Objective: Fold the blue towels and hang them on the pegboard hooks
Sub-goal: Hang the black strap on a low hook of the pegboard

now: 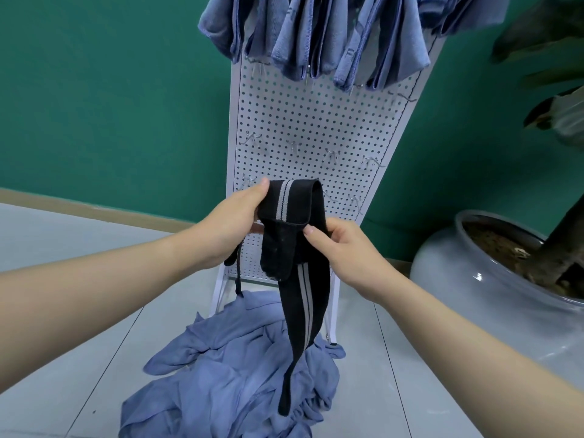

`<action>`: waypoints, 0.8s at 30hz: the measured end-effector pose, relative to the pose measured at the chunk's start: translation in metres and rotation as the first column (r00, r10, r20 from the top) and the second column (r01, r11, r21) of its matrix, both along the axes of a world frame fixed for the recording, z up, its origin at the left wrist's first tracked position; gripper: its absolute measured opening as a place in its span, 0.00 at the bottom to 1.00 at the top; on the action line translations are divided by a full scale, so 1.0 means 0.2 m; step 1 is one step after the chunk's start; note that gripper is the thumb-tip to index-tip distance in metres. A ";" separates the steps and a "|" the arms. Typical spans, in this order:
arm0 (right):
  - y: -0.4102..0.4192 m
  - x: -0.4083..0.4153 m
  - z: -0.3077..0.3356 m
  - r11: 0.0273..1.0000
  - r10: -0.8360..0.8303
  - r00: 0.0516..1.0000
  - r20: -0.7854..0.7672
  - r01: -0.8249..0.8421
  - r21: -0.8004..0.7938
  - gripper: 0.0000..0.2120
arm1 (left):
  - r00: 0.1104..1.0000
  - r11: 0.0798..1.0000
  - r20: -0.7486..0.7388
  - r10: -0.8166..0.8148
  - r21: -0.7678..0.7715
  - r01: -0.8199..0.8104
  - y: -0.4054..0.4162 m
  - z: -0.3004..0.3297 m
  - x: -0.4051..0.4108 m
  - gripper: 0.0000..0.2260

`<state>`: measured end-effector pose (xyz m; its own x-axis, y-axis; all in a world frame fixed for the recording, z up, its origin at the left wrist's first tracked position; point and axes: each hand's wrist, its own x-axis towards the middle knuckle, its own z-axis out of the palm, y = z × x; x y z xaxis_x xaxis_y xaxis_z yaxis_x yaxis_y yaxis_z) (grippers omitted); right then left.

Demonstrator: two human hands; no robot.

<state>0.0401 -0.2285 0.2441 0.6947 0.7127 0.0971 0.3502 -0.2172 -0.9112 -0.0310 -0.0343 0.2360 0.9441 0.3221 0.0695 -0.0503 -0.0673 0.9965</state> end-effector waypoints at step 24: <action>0.08 -0.08 0.01 0.989 0.147 0.878 -0.455 -0.116 0.095 0.23 | 0.965 0.972 0.164 0.206 0.077 -0.221 -0.06 0.09 -0.02 0.15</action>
<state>0.0250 -0.2128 0.2461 0.5724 0.8038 -0.1623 -0.0894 -0.1356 -0.9867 -0.0355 -0.0472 0.2533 0.8297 0.5004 0.2475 -0.1765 -0.1855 0.9667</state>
